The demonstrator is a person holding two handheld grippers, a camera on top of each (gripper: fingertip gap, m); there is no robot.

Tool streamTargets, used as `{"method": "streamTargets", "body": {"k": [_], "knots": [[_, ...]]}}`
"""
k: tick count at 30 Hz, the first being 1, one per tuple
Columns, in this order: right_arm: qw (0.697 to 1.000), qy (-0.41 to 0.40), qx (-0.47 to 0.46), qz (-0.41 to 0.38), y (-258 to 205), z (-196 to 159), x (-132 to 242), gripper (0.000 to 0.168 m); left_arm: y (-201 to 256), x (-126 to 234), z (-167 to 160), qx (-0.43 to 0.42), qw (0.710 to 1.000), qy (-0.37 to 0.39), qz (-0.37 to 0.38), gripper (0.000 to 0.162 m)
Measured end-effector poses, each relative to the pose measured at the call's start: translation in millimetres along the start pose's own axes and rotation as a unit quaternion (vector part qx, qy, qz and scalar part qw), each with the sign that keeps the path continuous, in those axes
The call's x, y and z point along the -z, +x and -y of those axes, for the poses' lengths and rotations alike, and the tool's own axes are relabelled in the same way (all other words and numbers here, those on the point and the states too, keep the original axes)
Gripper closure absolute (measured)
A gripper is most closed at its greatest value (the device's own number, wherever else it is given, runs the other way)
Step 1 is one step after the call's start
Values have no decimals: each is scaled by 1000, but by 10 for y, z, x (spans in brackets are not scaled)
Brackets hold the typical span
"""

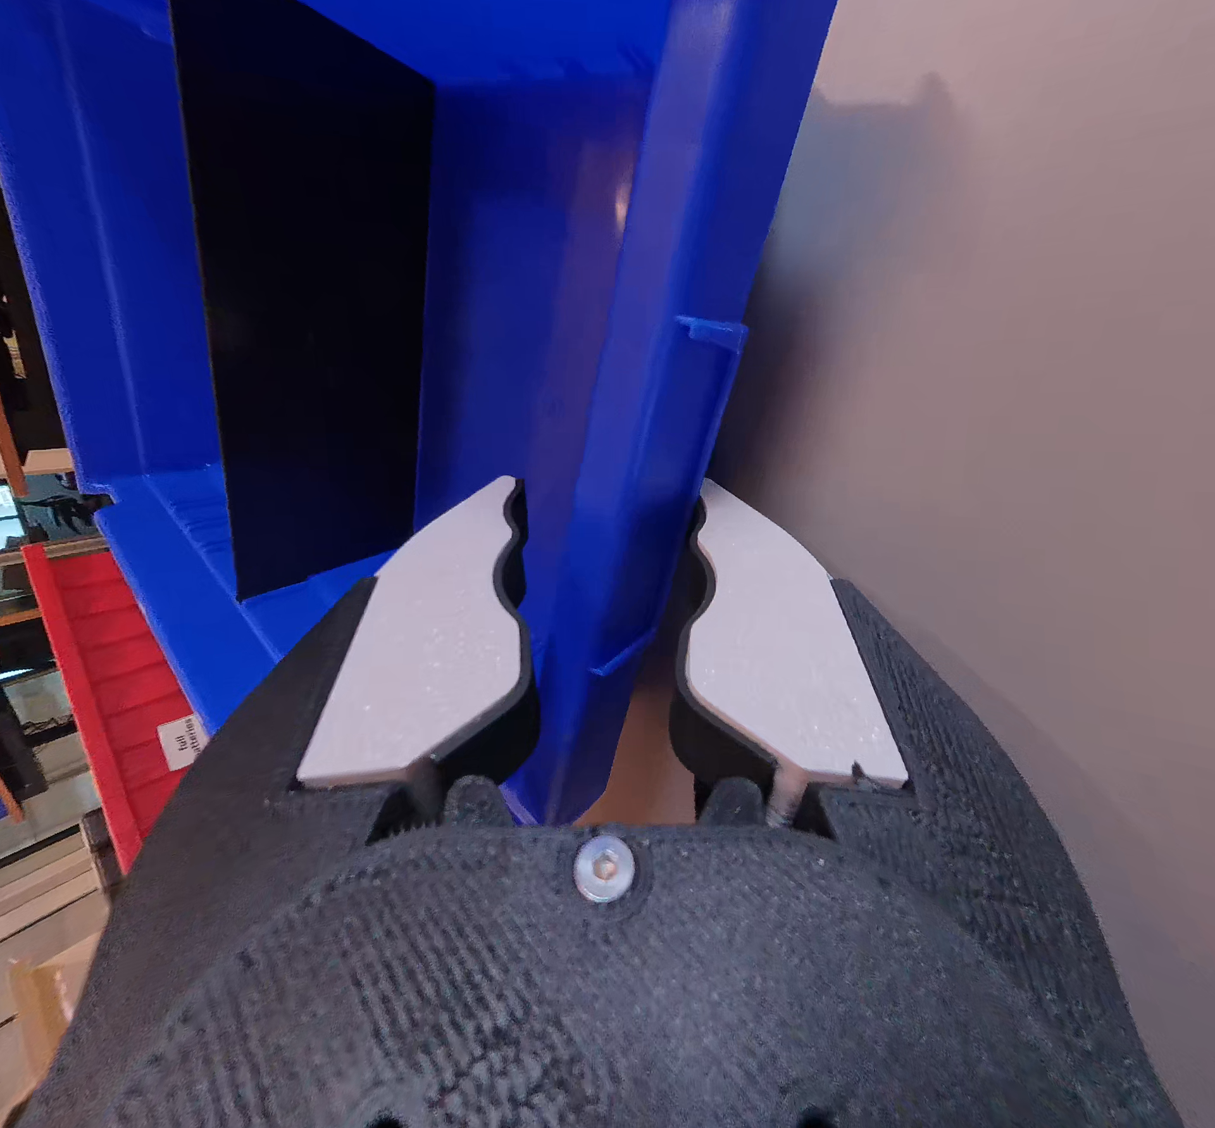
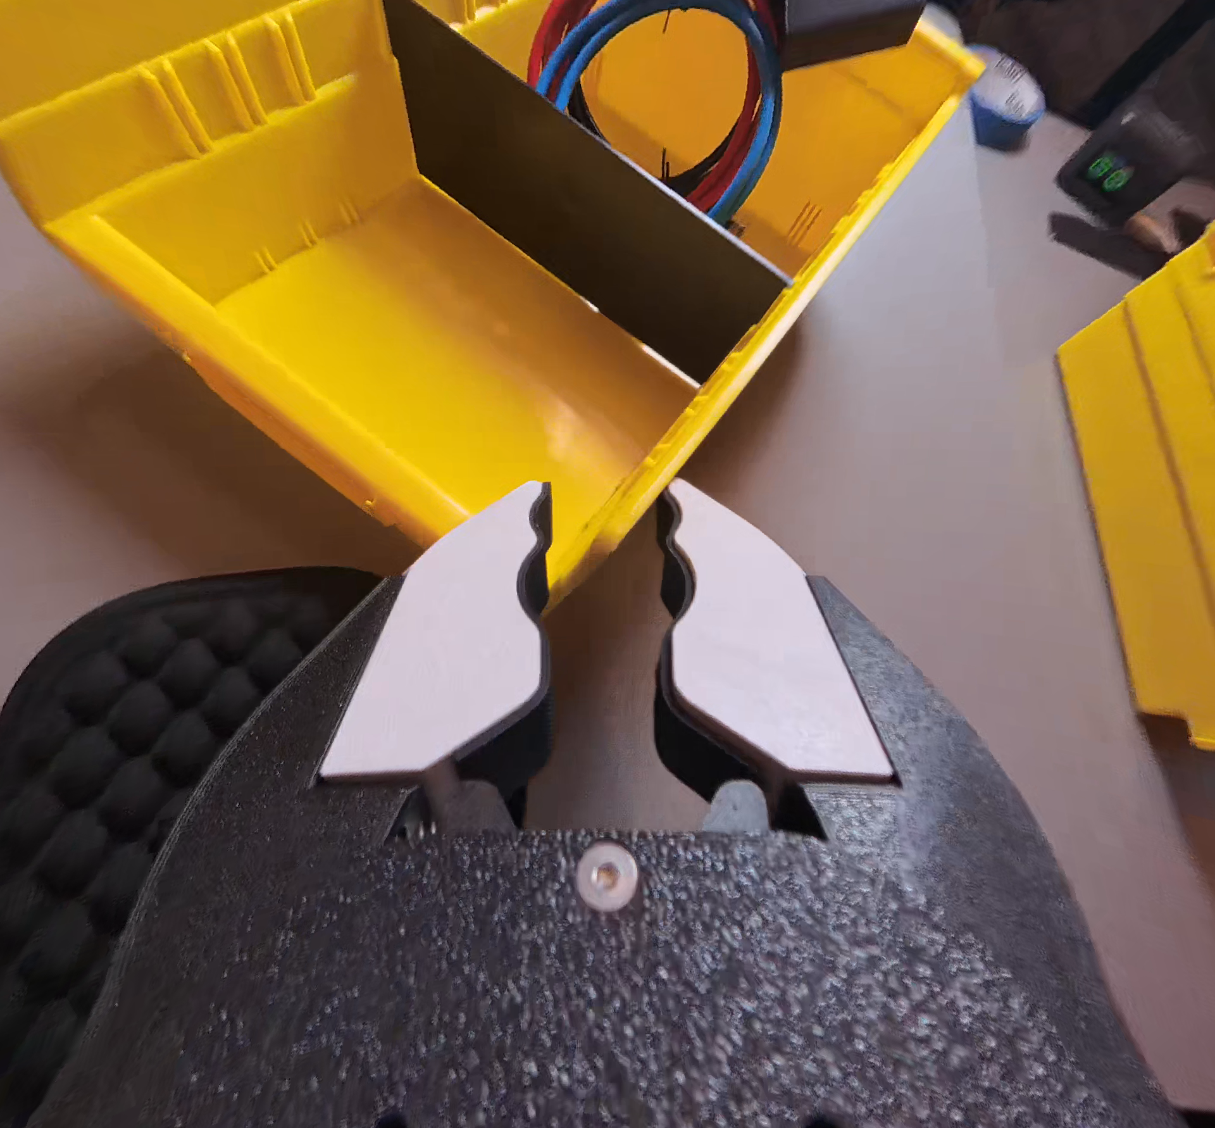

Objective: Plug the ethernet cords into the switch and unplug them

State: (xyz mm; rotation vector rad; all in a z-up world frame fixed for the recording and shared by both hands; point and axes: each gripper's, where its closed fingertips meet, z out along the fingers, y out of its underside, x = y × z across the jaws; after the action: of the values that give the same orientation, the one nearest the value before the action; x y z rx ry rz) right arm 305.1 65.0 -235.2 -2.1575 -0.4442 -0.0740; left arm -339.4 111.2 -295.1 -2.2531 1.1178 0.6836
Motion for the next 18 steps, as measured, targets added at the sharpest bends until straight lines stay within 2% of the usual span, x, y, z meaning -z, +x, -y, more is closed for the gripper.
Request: {"method": "streamTargets", "body": {"k": [1,4,6,9,12,13,18], "knots": [[999,4,40,-17,-18,62,109,132,10,-3,0,-7,1000,-3,-1,118],[985,-24,172,12,-339,161,273,105,56,-14,0,-21,1000,-13,-20,128],[968,-44,247,29,-562,233,290,95,62,-17,-11,-21,999,-28,-34,129],[939,-79,324,80,-873,275,173,89,110,13,-40,-25,995,-49,-83,127],[913,-141,372,96,-966,164,-120,82,220,98,-95,1,981,-66,-182,111],[904,-158,384,99,-990,115,-219,82,226,96,-120,3,977,-72,-199,110],[873,-225,420,106,-949,-80,-572,84,227,18,-71,4,966,-54,-252,130]]}}
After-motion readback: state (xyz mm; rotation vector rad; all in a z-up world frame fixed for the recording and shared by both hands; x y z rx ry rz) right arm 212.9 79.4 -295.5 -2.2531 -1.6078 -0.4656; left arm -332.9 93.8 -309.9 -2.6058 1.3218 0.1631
